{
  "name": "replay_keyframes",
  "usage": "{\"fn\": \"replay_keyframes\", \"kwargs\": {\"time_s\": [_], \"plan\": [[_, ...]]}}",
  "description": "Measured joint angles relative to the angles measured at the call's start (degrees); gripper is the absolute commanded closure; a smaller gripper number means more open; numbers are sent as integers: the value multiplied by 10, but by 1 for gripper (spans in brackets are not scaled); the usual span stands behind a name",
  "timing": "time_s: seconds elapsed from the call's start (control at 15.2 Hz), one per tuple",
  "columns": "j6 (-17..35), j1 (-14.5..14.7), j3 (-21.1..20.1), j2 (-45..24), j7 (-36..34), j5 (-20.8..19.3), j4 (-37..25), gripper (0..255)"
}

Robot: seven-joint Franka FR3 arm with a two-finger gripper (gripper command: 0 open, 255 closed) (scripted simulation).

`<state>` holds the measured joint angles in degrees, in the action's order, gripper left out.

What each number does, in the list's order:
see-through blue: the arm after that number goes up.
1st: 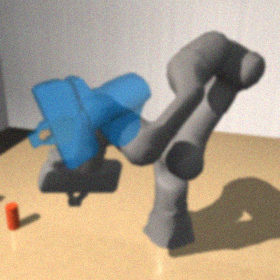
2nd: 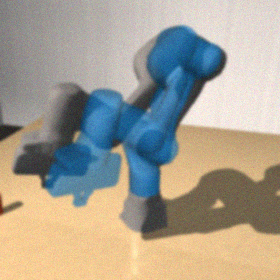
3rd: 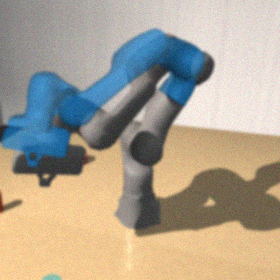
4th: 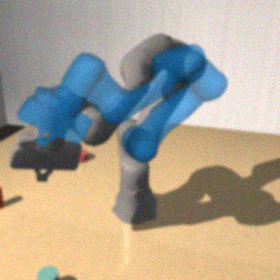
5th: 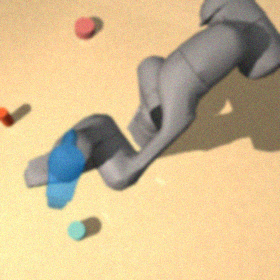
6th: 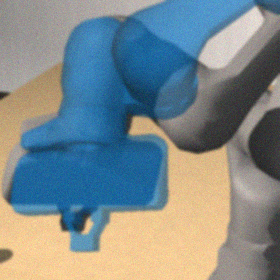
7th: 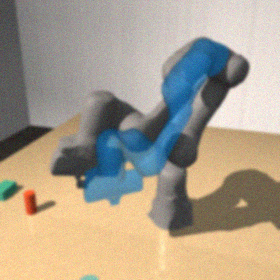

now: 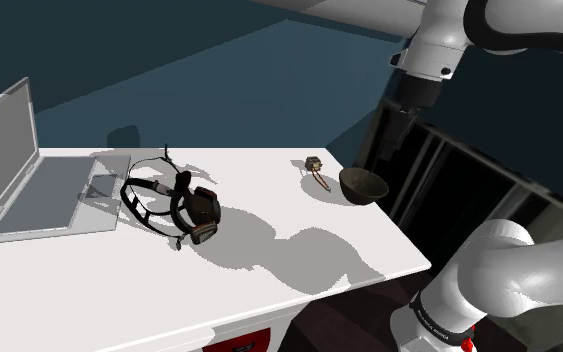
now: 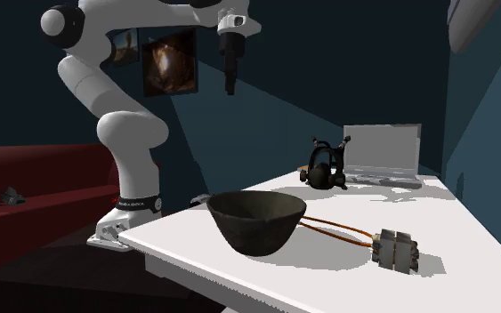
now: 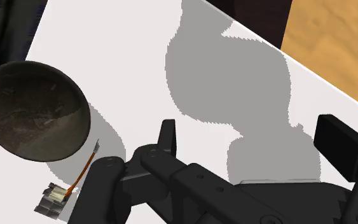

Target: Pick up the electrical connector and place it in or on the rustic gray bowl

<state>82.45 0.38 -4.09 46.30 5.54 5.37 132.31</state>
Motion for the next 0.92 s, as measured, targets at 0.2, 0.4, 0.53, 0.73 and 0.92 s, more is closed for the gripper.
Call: {"fn": "replay_keyframes", "kwargs": {"time_s": [0.2,0.4,0.53,0.73,0.92], "plan": [[19,-6,0,-15,-6,-1,5,0],[67,-20,2,-53,-17,-6,15,0],[103,-30,5,-85,-23,-12,19,0],[153,-45,8,-137,-37,-17,18,0],[203,-58,10,-183,-53,-22,22,0]]}}
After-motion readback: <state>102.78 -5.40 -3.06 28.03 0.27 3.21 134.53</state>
